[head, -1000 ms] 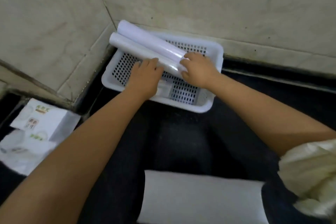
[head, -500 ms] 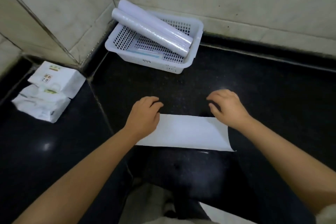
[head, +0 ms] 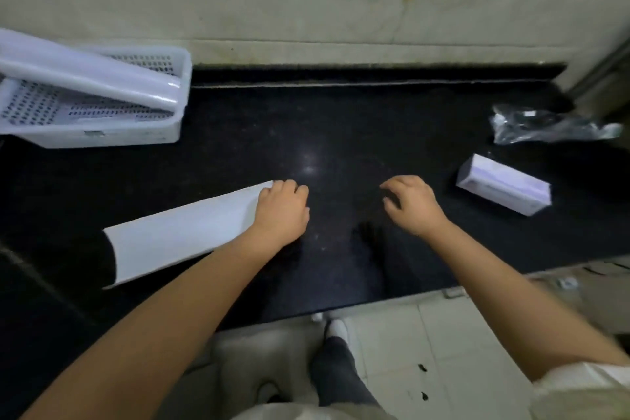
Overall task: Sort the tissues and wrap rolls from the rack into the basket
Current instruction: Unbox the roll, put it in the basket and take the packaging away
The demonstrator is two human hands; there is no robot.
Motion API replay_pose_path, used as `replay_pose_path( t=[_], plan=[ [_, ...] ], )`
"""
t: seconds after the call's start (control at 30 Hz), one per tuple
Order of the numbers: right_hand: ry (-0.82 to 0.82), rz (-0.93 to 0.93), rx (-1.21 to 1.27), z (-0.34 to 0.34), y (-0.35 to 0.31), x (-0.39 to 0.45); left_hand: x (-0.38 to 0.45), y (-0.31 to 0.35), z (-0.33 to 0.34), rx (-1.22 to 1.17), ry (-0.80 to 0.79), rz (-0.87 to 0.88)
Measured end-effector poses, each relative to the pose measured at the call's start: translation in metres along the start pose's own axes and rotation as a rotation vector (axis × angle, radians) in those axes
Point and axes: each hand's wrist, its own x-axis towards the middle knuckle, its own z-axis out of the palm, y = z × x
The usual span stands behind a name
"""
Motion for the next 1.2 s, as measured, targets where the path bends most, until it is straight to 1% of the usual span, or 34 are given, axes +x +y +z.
replay_pose_path(
  t=[0.1, 0.17, 0.27, 0.33, 0.47, 0.6, 0.73, 0.87, 0.97, 1.03, 1.13, 1.2],
  plan=[
    [0.069, 0.107, 0.004, -0.028, 0.053, -0.016, 0.033, 0.069, -0.006, 0.042, -0.015, 0.152],
    [0.093, 0.172, 0.014, -0.044, 0.091, -0.024, 0.053, 0.111, -0.008, 0.068, -0.026, 0.22],
    [0.111, 0.237, 0.033, -0.06, 0.149, -0.03, 0.082, 0.168, -0.005, 0.077, -0.055, 0.281],
    [0.107, 0.24, 0.03, -0.07, 0.194, -0.028, 0.106, 0.207, 0.001, 0.09, -0.077, 0.29],
    [0.021, 0.204, -0.001, -0.086, 0.276, -0.019, 0.15, 0.27, 0.01, 0.09, -0.121, 0.264],
    [-0.16, 0.201, 0.0, -0.089, 0.338, -0.014, 0.181, 0.317, 0.017, 0.06, -0.184, 0.227],
    [-0.334, 0.198, 0.038, -0.073, 0.358, 0.001, 0.201, 0.341, 0.026, 0.055, -0.222, 0.21],
    [-0.345, 0.204, 0.194, -0.047, 0.359, 0.01, 0.215, 0.348, 0.035, 0.122, -0.296, 0.23],
    [-0.276, 0.179, 0.303, -0.043, 0.361, 0.012, 0.221, 0.349, 0.035, 0.151, -0.372, 0.26],
    [-0.207, 0.147, 0.345, -0.049, 0.361, 0.015, 0.226, 0.348, 0.031, 0.133, -0.386, 0.256],
    [-0.103, 0.086, 0.398, -0.068, 0.363, 0.021, 0.229, 0.342, 0.023, 0.028, -0.34, 0.25],
    [-0.05, 0.064, 0.41, -0.086, 0.362, 0.026, 0.229, 0.335, 0.018, -0.096, -0.325, 0.248]
  ],
)
